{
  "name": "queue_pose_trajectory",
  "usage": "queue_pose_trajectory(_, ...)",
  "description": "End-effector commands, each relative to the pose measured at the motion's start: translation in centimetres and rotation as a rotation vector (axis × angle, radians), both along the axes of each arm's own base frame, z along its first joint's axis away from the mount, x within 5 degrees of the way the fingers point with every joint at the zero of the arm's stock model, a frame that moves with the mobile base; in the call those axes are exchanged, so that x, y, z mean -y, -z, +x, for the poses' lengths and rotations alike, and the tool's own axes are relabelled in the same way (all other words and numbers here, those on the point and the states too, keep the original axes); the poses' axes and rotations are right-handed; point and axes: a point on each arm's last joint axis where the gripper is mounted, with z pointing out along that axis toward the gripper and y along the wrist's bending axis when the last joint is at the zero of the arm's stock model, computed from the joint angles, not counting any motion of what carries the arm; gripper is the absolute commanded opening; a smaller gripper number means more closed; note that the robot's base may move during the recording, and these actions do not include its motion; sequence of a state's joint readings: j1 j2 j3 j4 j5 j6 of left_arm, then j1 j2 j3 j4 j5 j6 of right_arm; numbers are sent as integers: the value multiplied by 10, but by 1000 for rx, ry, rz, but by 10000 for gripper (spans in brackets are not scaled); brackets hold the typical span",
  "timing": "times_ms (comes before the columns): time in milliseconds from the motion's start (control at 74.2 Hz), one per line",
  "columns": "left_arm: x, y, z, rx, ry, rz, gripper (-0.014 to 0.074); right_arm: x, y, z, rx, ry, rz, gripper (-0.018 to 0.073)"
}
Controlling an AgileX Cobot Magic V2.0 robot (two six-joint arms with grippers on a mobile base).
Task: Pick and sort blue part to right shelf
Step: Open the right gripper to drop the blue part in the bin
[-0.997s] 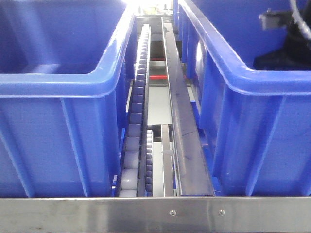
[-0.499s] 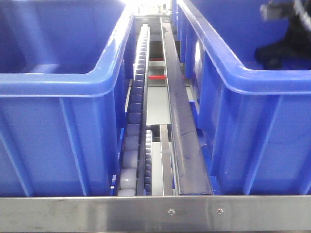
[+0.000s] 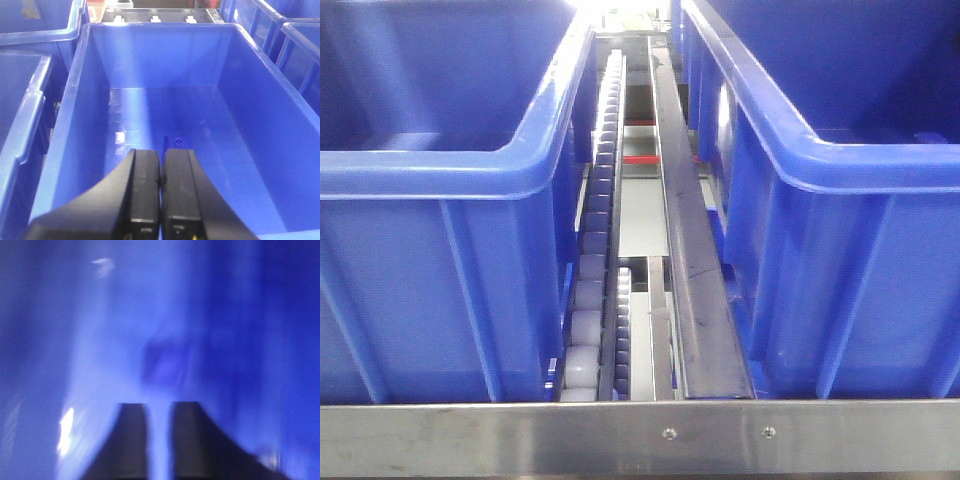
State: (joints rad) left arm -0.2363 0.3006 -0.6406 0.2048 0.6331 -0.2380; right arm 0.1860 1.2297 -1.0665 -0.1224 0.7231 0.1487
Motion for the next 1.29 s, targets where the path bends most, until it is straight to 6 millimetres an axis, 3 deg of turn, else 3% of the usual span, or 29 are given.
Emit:
queue_pose_trajectory(0, 0, -15, 0, 94, 3, 9, 125, 0, -22, -30, 133, -32, 18, 60)
queue_pose_trajectory(404, 0, -15, 0, 95, 2, 12, 125, 23, -9, -158, 362, -68, 94, 60)
queue_pose_trajectory(687, 0, -15, 0, 94, 2, 12, 125, 38, -12, -220, 599, -67, 140, 60)
queue_pose_trajectory(849, 0, -15, 0, 94, 2, 12, 125, 42, -18, -235, 711, -72, 163, 60)
queue_pose_trajectory(1280, 0, -15, 0, 94, 2, 12, 125, 41, -18, -235, 713, -74, 172, 60)
